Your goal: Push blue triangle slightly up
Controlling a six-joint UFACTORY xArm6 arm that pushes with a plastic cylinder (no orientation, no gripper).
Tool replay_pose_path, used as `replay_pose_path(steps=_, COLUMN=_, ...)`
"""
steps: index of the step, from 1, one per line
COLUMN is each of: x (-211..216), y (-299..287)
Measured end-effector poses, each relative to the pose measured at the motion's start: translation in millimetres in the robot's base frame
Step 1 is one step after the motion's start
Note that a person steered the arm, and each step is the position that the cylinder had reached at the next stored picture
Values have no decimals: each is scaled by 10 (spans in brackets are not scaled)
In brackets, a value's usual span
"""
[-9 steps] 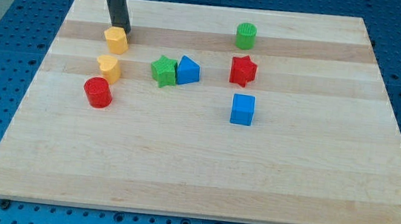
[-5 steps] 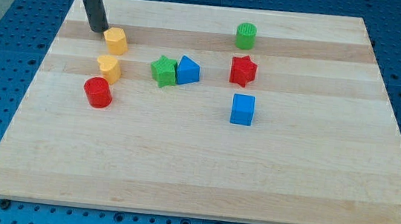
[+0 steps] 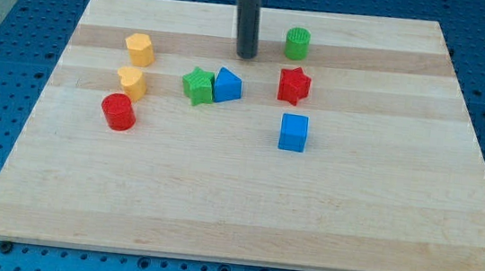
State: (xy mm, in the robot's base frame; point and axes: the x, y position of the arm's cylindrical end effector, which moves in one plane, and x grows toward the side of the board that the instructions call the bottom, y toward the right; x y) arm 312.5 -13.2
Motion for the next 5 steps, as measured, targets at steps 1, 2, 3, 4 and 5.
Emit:
replay_pose_path(steps=1, x=271, y=104)
replay_pose_path(steps=2, x=529, y=124)
replay_pose_path(steps=3, x=877, y=124)
replay_pose_path(steps=4, x=1118, y=124)
replay_pose_path(steps=5, x=1056, y=124)
